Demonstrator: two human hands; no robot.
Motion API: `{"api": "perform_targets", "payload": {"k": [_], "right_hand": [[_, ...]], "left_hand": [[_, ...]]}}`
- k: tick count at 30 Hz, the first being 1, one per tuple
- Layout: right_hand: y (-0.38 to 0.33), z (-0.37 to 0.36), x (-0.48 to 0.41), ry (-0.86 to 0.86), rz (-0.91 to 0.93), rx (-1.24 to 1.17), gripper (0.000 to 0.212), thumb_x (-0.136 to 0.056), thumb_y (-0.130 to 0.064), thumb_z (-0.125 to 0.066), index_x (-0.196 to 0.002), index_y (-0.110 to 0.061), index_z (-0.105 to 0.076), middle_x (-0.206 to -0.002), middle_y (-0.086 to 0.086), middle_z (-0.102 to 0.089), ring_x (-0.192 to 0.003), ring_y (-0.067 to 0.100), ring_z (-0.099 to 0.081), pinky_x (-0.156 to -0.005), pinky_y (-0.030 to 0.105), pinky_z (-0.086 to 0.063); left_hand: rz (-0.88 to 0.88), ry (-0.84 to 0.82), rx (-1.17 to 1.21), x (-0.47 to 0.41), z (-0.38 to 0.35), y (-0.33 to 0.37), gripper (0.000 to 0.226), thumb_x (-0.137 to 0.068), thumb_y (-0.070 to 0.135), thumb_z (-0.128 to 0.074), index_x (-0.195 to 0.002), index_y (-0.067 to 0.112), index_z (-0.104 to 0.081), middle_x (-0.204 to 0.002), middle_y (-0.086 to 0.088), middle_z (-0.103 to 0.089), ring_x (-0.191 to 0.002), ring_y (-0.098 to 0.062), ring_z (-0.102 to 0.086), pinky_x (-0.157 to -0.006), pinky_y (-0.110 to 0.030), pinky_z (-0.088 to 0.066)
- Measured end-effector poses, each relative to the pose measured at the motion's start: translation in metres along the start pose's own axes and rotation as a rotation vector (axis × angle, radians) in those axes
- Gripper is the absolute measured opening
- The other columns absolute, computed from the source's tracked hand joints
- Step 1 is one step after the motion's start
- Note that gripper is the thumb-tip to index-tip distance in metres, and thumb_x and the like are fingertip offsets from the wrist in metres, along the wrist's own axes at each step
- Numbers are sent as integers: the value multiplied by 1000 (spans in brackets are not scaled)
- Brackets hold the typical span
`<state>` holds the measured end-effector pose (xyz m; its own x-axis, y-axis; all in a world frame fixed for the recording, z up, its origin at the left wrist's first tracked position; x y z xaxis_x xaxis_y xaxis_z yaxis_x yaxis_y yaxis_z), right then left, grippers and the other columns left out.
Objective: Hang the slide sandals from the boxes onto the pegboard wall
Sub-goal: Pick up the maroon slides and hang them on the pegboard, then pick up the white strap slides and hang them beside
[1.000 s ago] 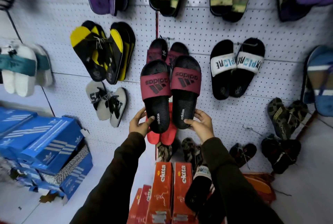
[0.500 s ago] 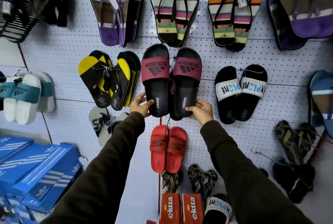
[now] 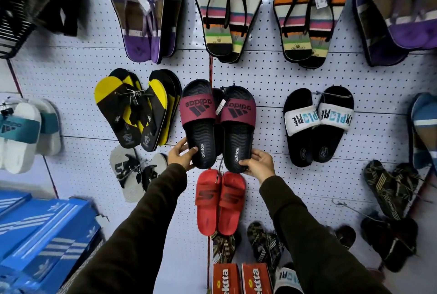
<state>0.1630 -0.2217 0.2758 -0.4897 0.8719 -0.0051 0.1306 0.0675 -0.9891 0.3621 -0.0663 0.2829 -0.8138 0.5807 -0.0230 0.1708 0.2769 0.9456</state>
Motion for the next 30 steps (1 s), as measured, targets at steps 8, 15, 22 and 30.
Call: {"api": "perform_targets", "payload": {"k": [8, 15, 22, 30], "right_hand": [[35, -2, -4, -15, -73, -29, 59, -77, 23, -62, -133, 8, -51, -132, 30, -61, -122, 45, -61, -105, 57, -48], [55, 4, 8, -90, -96, -11, 53, -87, 4, -66, -136, -3, -50, -126, 21, -66, -89, 24, -67, -87, 42, -54], [126, 55, 34, -77, -225, 77, 52, -86, 0, -68, -135, -5, -53, -126, 17, -66, -79, 21, -67, -71, 32, -56], [238, 194, 93, 189, -445, 335, 51, -83, 0, -71, -132, 0, -57, -129, 24, -64, -112, 34, -63, -92, 38, -52]], "left_hand": [[34, 5, -17, 7, -7, -30, 55, -90, -3, -56, -141, 14, -46, -124, -9, -56, -105, -25, -54, -82, -44, -51], [-25, 112, -95, 23, -1, -55, 48, -91, 5, -56, -137, 13, -48, -138, -13, -55, -104, -28, -59, -80, -47, -54], [110, 121, -249, 71, 1, -158, 40, -92, 17, -56, -132, 14, -51, -126, -14, -59, -95, -28, -62, -72, -35, -55], [446, -35, -527, 154, -11, -302, 43, -90, 15, -61, -131, 6, -54, -116, -21, -64, -106, -35, -63, -93, -41, -51]]}}
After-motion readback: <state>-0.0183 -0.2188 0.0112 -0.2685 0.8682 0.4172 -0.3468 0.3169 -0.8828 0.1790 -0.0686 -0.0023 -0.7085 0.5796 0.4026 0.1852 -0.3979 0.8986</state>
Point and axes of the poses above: each hand's wrist, its own x-axis away from the middle knuckle, its own z-axis out of the back of the hand, y = z × x, the point moved 9 cm from there along -x, towards the middle knuckle
